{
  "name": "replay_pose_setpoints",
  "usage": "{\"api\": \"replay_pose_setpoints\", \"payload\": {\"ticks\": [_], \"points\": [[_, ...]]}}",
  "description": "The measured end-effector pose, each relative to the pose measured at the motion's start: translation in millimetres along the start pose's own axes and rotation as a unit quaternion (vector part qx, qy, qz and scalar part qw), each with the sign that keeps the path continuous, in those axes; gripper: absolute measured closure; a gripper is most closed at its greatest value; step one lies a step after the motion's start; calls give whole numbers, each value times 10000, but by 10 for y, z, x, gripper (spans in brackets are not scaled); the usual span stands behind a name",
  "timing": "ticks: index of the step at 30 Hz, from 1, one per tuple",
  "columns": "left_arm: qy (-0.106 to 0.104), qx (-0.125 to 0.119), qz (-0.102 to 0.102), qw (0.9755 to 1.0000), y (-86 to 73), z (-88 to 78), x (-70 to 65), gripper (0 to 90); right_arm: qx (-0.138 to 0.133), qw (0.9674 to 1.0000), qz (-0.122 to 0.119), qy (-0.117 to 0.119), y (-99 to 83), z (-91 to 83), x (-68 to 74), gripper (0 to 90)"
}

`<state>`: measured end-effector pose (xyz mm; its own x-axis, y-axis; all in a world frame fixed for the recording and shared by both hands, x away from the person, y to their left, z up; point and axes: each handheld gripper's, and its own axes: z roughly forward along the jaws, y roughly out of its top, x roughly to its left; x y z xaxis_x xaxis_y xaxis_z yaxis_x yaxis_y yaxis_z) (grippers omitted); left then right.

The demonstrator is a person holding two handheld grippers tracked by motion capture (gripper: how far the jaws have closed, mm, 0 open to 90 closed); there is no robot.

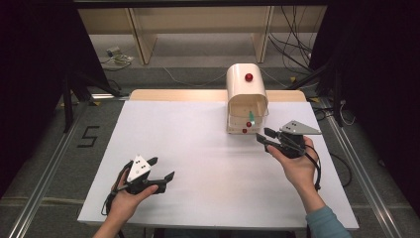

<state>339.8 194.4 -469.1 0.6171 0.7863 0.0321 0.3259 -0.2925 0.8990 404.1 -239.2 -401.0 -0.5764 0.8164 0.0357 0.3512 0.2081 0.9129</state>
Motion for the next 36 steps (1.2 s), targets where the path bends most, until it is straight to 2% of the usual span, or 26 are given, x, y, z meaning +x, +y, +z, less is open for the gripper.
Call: {"api": "replay_pose_setpoints", "payload": {"ticks": [4, 6, 12, 17, 26, 36], "points": [[20, 23, 24, 10000, 9, 5, -14, 209, -94, 9999, -114, -58, -21, -16, -5, 840], [39, 7, -1, 10000, 11, 0, -19, 209, -71, 9996, -213, -165, -24, -17, -7, 900], [89, 55, 13, 9999, 13, -1, -20, 209, -40, 9995, -296, -137, -40, 22, 5, 900], [83, 85, 23, 9999, -2, -13, -18, 209, -106, 9996, -218, -163, -23, 46, -3, 900], [39, 31, -27, 10000, -11, -9, -4, 212, -127, 9991, -148, -373, 12, 190, 4, 900], [46, 67, 20, 10000, -1, 7, -8, 211, -77, 9990, -123, -419, 51, 331, 0, 900]]}}
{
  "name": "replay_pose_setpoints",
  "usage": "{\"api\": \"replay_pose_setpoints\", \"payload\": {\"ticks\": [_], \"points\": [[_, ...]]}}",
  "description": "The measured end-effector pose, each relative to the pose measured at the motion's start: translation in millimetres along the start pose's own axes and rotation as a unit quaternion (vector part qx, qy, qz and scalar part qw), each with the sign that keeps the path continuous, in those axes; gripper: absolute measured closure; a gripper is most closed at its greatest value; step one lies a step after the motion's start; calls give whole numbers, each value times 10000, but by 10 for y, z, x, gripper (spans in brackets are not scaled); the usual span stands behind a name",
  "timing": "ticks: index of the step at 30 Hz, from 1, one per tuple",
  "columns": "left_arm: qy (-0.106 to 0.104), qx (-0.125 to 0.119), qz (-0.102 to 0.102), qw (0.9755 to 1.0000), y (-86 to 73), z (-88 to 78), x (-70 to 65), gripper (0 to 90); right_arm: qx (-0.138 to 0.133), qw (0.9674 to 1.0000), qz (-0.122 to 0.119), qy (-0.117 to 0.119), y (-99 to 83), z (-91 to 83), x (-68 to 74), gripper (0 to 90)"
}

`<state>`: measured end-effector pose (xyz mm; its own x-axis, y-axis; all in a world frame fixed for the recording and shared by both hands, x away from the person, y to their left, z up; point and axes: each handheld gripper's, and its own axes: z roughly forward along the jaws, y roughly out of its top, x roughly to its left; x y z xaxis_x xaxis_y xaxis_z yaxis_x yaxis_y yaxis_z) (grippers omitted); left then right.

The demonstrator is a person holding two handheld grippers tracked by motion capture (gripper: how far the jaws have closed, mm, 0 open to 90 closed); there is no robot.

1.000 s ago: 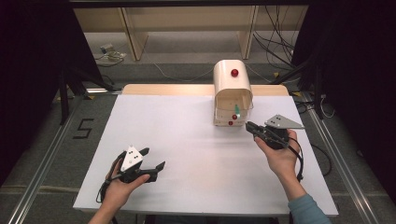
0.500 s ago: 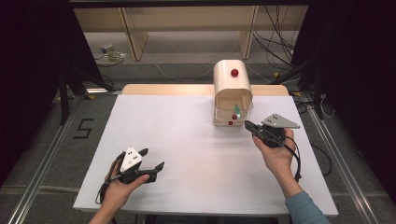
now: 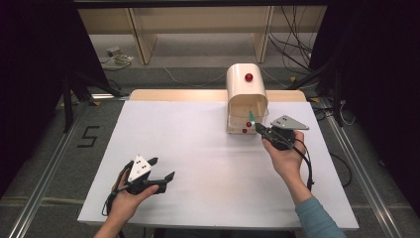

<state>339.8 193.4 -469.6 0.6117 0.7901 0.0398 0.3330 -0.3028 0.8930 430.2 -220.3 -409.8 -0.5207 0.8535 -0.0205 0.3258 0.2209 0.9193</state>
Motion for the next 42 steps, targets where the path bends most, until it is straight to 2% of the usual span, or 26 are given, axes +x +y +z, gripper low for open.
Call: {"api": "replay_pose_setpoints", "payload": {"ticks": [42], "points": [[12, 12, 14, 10000, -7, -12, 5, 211, 20, 9999, 21, -133, 55, 95, 13, 900]]}}
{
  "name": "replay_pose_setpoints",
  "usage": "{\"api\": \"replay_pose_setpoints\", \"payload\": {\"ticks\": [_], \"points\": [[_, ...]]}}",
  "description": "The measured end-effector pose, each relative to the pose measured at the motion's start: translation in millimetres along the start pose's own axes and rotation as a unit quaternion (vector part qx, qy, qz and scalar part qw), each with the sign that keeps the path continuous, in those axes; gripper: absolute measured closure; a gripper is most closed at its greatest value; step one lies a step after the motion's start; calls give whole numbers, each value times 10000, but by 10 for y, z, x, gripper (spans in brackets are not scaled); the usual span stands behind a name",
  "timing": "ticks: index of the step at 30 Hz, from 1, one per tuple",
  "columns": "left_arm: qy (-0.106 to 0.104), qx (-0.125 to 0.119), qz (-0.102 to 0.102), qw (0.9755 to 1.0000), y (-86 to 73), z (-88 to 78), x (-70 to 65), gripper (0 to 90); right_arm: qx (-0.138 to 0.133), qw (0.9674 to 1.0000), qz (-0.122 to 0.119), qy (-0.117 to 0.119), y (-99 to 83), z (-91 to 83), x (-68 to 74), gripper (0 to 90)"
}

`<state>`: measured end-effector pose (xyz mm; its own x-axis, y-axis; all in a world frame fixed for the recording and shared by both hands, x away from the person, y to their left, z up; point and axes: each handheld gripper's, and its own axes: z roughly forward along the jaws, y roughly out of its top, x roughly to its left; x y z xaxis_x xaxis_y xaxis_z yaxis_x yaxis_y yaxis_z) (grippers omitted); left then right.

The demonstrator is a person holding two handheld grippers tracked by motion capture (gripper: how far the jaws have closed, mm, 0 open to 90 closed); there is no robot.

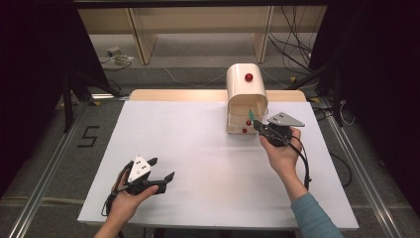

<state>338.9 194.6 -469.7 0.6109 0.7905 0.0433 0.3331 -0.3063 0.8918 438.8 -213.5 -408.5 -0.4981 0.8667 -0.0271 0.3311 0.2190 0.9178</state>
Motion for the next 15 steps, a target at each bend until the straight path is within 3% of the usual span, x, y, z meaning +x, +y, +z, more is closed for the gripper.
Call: {"api": "replay_pose_setpoints", "payload": {"ticks": [15], "points": [[-9, 13, -1, 10000, -1, 3, -2, 211, -9, 10000, 5, -19, 7, 17, -4, 900]]}}
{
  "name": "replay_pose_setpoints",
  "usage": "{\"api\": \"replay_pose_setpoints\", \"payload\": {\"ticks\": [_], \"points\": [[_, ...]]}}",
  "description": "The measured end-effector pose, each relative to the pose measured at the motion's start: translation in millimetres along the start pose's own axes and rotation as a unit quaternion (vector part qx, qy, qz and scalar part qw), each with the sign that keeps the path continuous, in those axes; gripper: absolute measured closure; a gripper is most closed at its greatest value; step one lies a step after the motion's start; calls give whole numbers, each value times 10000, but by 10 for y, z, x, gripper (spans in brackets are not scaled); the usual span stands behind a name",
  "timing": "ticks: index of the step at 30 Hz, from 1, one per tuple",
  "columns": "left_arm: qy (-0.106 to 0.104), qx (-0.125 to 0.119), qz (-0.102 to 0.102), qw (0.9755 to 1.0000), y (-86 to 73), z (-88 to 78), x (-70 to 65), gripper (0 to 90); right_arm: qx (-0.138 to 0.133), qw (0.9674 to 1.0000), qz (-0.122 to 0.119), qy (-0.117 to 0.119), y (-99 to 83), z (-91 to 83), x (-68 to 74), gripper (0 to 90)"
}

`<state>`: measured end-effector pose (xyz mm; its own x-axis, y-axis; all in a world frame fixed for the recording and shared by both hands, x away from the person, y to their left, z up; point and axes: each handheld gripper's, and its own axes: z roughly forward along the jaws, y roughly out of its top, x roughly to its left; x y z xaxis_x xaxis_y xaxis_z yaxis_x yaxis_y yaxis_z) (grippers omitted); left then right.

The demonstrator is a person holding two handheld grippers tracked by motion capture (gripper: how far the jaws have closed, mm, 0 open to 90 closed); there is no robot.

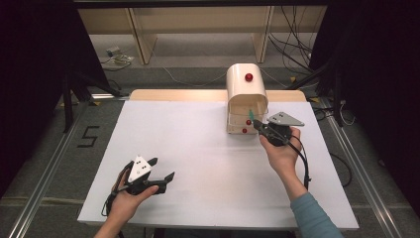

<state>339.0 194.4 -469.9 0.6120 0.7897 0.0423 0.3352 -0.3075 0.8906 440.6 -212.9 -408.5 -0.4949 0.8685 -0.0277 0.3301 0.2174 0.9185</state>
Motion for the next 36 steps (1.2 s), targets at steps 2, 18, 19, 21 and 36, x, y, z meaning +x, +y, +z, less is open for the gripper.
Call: {"api": "replay_pose_setpoints", "payload": {"ticks": [2, 18, 19, 21, 36], "points": [[-6, -1, -17, 10000, -1, 0, -3, 211, 14, 10000, 16, -11, 1, 0, 2, 900], [-11, 20, -4, 10000, 0, 2, -5, 212, -17, 10000, 37, -47, 25, 3, 1, 900], [-2, 21, 4, 10000, 0, 1, -3, 212, -15, 10000, 39, -56, 27, 4, 3, 900], [1, 25, 3, 10000, -1, 1, -2, 211, -27, 10000, 37, -57, 29, 10, 6, 900], [11, 8, -19, 10000, -2, -2, -1, 212, -17, 10000, 14, -80, 32, 21, 11, 900]]}}
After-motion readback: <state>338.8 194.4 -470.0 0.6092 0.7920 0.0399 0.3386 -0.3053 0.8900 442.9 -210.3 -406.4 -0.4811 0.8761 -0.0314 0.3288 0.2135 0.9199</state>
